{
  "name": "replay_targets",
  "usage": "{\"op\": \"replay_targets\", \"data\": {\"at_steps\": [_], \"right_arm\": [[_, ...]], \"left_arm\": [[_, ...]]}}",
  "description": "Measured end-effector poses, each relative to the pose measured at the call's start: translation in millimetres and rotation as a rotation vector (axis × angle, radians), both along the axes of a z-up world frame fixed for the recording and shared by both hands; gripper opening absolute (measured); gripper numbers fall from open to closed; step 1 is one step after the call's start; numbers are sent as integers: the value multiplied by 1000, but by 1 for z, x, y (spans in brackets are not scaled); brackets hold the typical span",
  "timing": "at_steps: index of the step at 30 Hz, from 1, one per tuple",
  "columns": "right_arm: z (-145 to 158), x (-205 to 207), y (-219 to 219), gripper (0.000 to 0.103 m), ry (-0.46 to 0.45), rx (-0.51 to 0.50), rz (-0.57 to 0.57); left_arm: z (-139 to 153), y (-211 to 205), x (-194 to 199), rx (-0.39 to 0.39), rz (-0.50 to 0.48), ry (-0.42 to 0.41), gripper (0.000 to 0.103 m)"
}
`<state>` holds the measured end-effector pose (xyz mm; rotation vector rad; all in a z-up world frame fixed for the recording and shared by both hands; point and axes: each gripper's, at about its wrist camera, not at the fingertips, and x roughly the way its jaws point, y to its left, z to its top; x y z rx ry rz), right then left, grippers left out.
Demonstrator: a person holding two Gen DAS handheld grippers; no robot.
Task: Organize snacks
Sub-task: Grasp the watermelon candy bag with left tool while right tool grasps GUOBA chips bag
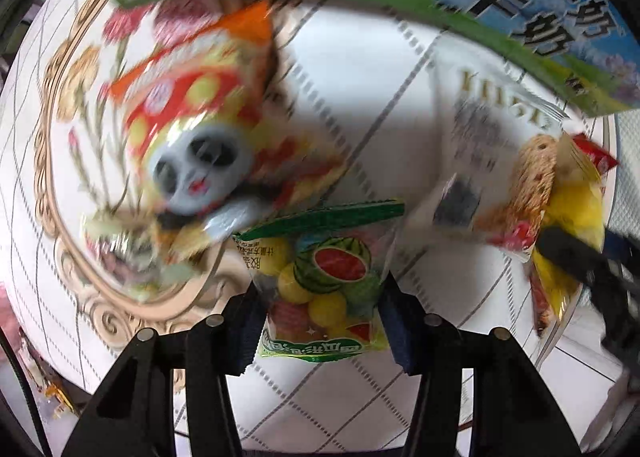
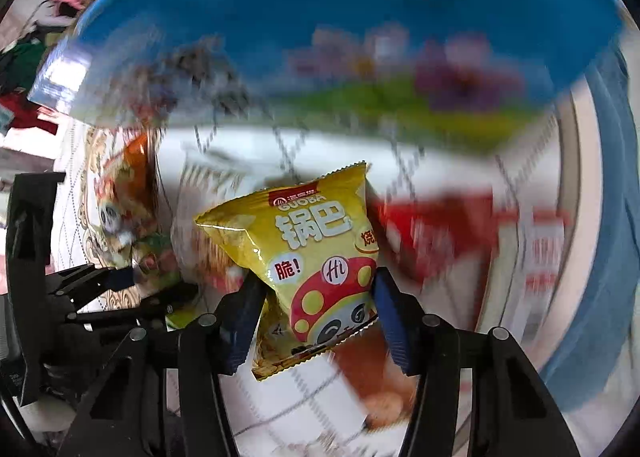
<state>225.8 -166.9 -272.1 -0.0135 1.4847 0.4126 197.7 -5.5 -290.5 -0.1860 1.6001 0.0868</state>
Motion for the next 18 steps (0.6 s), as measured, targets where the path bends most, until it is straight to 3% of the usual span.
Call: {"op": "replay_targets", "data": {"at_steps": [6, 7, 8, 9, 11, 15, 18], "right_arm": [[-4, -61, 0, 61, 65, -20, -148], [-8, -66, 0, 68, 85, -11, -177], [-13, -71, 3, 87, 118, 8, -190], [-19, -75, 5, 91, 158, 38, -195], [-19, -80, 8, 91, 165, 68, -211], [4, -87, 3, 91, 64, 25, -205], [5, -81, 6, 91, 53, -1, -202]], "left_arm": [[-11, -1, -24, -25, -50, 36, 52], [-13, -1, -24, -34, -54, 37, 53], [-14, -1, -24, -43, -57, 41, 56], [-16, -2, -23, -49, -62, 46, 58], [-18, -2, -21, -58, -71, 43, 59], [-22, 2, -20, -75, -74, 29, 63], [-22, 0, -26, -77, -72, 22, 63]]}}
